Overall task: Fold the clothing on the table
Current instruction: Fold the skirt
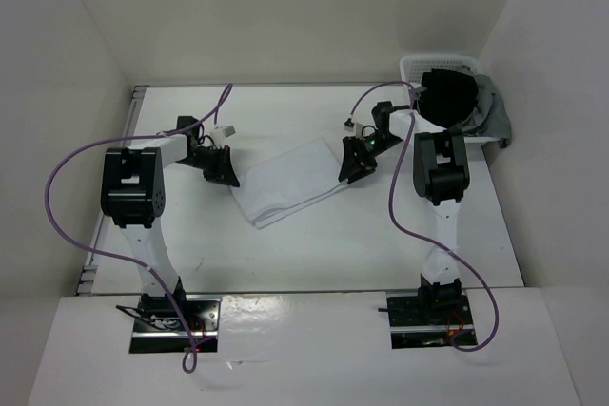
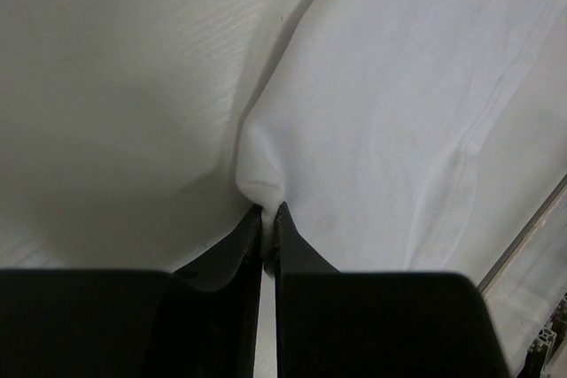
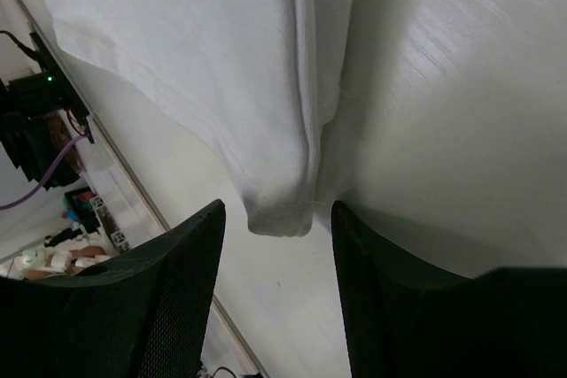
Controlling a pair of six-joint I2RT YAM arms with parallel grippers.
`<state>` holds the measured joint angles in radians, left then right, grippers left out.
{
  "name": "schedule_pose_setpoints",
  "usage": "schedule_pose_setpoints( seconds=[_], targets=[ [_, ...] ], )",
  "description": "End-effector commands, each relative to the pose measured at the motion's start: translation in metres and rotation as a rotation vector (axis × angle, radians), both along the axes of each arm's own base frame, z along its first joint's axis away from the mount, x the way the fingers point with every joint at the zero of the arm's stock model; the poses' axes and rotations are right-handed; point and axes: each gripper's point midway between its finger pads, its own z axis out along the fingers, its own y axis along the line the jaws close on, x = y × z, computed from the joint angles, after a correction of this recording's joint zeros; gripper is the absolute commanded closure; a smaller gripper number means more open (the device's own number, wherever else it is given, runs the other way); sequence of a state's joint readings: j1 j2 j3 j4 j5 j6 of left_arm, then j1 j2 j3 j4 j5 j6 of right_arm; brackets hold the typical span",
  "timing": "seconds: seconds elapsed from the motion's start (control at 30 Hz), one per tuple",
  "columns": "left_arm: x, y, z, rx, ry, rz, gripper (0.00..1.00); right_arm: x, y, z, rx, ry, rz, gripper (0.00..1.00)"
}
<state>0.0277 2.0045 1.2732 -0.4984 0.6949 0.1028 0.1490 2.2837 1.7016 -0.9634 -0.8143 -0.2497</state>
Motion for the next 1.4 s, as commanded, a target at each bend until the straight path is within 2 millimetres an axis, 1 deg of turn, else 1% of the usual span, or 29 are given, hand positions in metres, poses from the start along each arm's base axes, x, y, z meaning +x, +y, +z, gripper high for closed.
schedule_pose_setpoints(
  seconds=[0.0, 0.27, 0.3, 0.37, 0.43, 0.5, 0.57, 0.63, 0.7, 0.73, 0.77, 0.87, 1.07, 1.1, 1.13, 1.23, 1.27, 1.3, 1.33, 1.37],
  targets=[
    [-0.01, -0.002, 0.008, -0.021, -0.005, -0.031, 0.95, -0.002, -0.001, -0.011, -0.006, 0.01, 0.026, 0.42],
    [-0.01, -0.002, 0.008, -0.021, -0.005, -0.031, 0.95, -0.005, 0.001, -0.012, 0.011, 0.025, 0.032, 0.41],
    [-0.01, -0.002, 0.008, -0.021, -0.005, -0.031, 0.95, -0.006, 0.001, -0.016, 0.009, 0.034, 0.032, 0.41],
    [-0.01, -0.003, 0.009, -0.03, -0.005, -0.033, 0.95, -0.006, 0.002, -0.015, 0.018, 0.035, 0.032, 0.42],
    [-0.01, -0.003, 0.009, -0.03, -0.005, -0.033, 0.95, -0.007, 0.002, -0.018, 0.018, 0.037, 0.038, 0.42],
    [-0.01, -0.003, 0.009, -0.03, -0.005, -0.033, 0.95, -0.01, 0.001, -0.021, 0.016, 0.055, 0.038, 0.44],
    [-0.01, -0.003, 0.009, -0.03, -0.005, -0.033, 0.95, -0.01, 0.002, -0.02, 0.025, 0.057, 0.038, 0.48],
    [-0.012, -0.003, 0.009, -0.028, -0.002, -0.04, 0.95, -0.009, 0.003, -0.022, 0.025, 0.058, 0.038, 0.49],
    [-0.012, -0.003, 0.009, -0.028, -0.002, -0.04, 0.95, -0.009, 0.003, -0.022, 0.025, 0.058, 0.038, 0.53],
    [-0.012, -0.003, 0.009, -0.028, -0.002, -0.04, 0.95, -0.01, 0.002, -0.026, 0.024, 0.067, 0.037, 0.53],
    [-0.012, -0.003, 0.009, -0.028, -0.002, -0.04, 0.95, -0.007, 0.003, -0.024, 0.025, 0.058, 0.038, 0.55],
    [-0.012, -0.003, 0.009, -0.028, -0.002, -0.04, 0.95, -0.007, 0.004, -0.024, 0.033, 0.069, 0.037, 0.57],
    [-0.013, -0.004, 0.007, -0.038, 0.007, -0.042, 0.95, -0.004, 0.003, -0.024, 0.021, 0.065, 0.032, 0.77],
    [-0.013, -0.004, 0.007, -0.038, 0.007, -0.042, 0.95, 0.0, 0.002, -0.02, 0.008, 0.043, 0.032, 0.84],
    [-0.013, -0.004, 0.007, -0.038, 0.007, -0.042, 0.95, 0.0, 0.0, -0.022, -0.005, 0.041, 0.033, 0.88],
    [-0.013, -0.004, 0.007, -0.036, 0.0, -0.048, 0.95, 0.009, -0.004, -0.01, -0.045, 0.001, 0.016, 1.0],
    [-0.013, -0.004, 0.007, -0.036, 0.0, -0.048, 0.95, 0.012, -0.006, -0.009, -0.063, -0.014, 0.008, 1.0],
    [-0.013, -0.004, 0.007, -0.036, 0.0, -0.048, 0.95, 0.018, -0.008, -0.001, -0.077, -0.05, 0.006, 1.0],
    [-0.013, -0.004, 0.007, -0.036, 0.0, -0.048, 0.95, 0.02, -0.011, 0.0, -0.102, -0.063, 0.005, 1.0],
    [-0.013, -0.004, 0.007, -0.036, 0.0, -0.048, 0.95, 0.026, -0.012, 0.001, -0.116, -0.078, -0.008, 1.0]
  ],
)
